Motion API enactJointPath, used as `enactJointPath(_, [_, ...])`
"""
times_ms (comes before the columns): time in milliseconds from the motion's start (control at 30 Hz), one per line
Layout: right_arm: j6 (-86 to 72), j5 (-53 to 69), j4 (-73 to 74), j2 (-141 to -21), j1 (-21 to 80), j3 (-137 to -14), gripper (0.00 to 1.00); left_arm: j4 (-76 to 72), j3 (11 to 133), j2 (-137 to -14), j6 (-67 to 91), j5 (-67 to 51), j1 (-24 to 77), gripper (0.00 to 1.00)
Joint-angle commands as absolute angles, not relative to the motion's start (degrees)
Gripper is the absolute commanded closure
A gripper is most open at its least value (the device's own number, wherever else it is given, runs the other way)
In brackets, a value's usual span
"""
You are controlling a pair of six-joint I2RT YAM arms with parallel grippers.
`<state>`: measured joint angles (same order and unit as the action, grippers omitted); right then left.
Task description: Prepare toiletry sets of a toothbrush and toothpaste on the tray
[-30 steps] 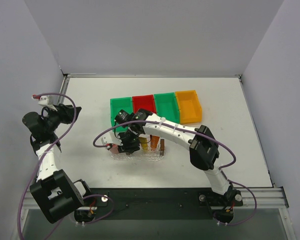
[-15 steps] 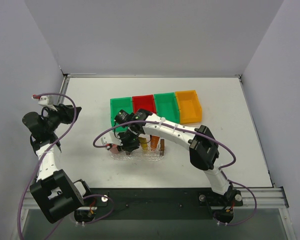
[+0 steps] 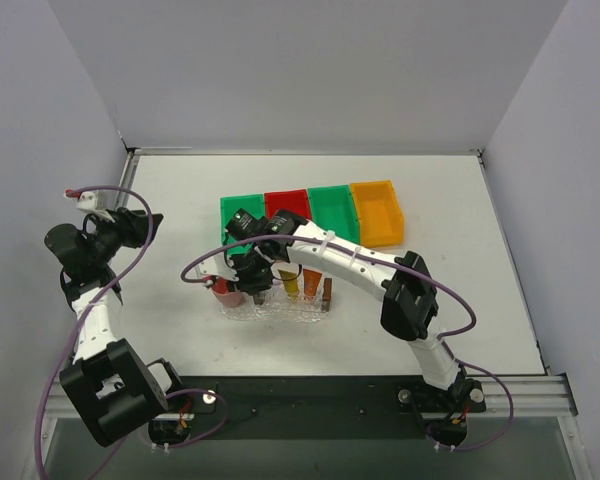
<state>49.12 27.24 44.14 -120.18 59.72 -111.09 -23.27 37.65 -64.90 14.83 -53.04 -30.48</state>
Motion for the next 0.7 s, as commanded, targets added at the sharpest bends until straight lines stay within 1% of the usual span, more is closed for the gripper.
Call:
enactJointPath(0, [46.3,28.0,46.2,-118.5,60.0,-114.7,0.9,-24.5,39.5,-63.8,14.8,-54.5,-30.8,0.34])
enactJointPath(667, [40.7,33.2,45.4,-118.6,60.4,-119.1,0.92,-24.5,39.3,-63.2,14.7,-54.6,-31.2,0.34])
